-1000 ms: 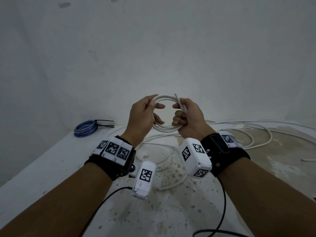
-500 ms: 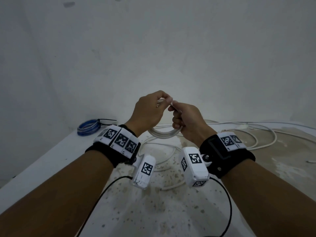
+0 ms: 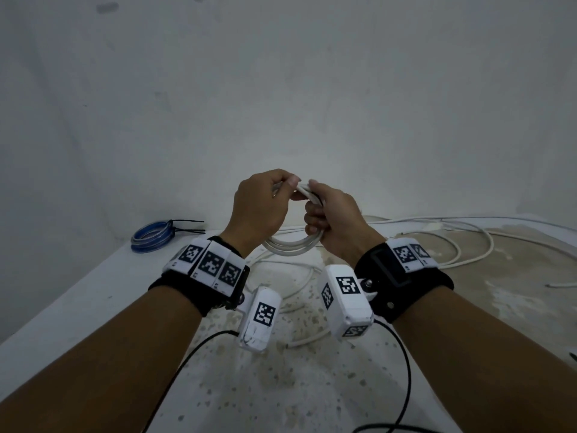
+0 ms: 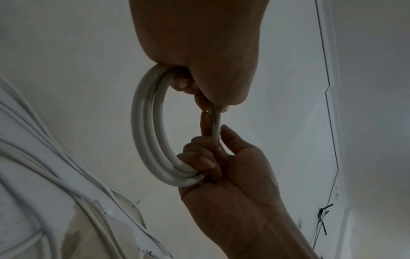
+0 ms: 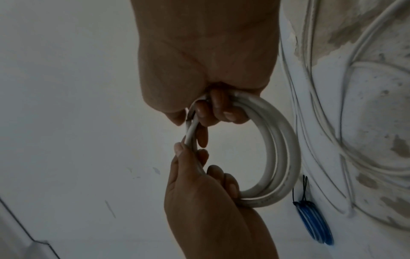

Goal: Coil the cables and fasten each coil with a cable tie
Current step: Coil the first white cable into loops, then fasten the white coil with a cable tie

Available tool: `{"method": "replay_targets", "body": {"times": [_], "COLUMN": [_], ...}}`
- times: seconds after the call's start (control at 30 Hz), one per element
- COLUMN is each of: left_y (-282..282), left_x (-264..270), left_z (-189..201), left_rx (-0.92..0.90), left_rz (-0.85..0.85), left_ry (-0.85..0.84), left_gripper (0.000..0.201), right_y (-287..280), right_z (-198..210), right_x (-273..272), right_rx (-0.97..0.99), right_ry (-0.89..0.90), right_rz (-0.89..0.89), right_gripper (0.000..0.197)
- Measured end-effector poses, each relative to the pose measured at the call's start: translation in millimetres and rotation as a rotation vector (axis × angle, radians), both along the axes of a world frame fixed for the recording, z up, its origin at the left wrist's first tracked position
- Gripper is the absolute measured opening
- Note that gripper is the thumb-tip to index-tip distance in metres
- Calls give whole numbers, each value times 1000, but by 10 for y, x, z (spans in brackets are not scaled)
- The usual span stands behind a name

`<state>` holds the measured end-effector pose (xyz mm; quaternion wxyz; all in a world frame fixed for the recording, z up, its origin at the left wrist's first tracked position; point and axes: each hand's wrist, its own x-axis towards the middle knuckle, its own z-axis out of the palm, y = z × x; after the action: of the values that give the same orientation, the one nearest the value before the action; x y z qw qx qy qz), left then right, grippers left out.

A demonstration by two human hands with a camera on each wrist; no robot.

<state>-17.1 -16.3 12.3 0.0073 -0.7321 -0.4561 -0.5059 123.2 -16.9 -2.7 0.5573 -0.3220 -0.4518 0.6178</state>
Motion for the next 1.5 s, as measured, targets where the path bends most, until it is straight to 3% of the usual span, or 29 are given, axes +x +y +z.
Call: {"method": "replay_targets", "body": {"times": [0.1,0.2,0.4,0.63,0.87,1.13,1.23,1.33,1.4,1.5], "left_y": [27,27,-62,-89,-183,-351,-433,-516,-574,-665], "left_x": [-8,-5,45,140,484,1115,1370,1577,1690,1828], "left_z": [26,58,29,32,51,-8,-80,-138,-171,-228], "left_rx": [-114,-258,-312,-358,-425,-449,-452,-454,-467,-494], "left_rz": [54,-33,-132,-193,-247,-303,-326,-354,-373,-383], "left_ry": [72,20,-105,-245,-256,-189,-122,-66,-49,-11], "left_gripper": [22,26,25,19,16,18,21,22,22,22], "right_y": [9,24,-6,-96,-320,-637,-727,-918,-1143,-1443], "right_z": [-10,-9,5,45,59,-46,-255,-426,-431,-414], "right_x": [-12,-6,29,160,470,1155,1623,2166,2468,2813], "right_rx": [53,102,144,71,94,36,-20,-127,-225,-323], "right_ry": [-93,-180,-247,-156,-204,-330,-609,-1163,-1517,-1763], "right_rz": [-69,-105,-159,-153,-213,-394,-568,-656,-651,-647], "right_gripper": [37,36,32,29,23,58,46,27,25,21]}}
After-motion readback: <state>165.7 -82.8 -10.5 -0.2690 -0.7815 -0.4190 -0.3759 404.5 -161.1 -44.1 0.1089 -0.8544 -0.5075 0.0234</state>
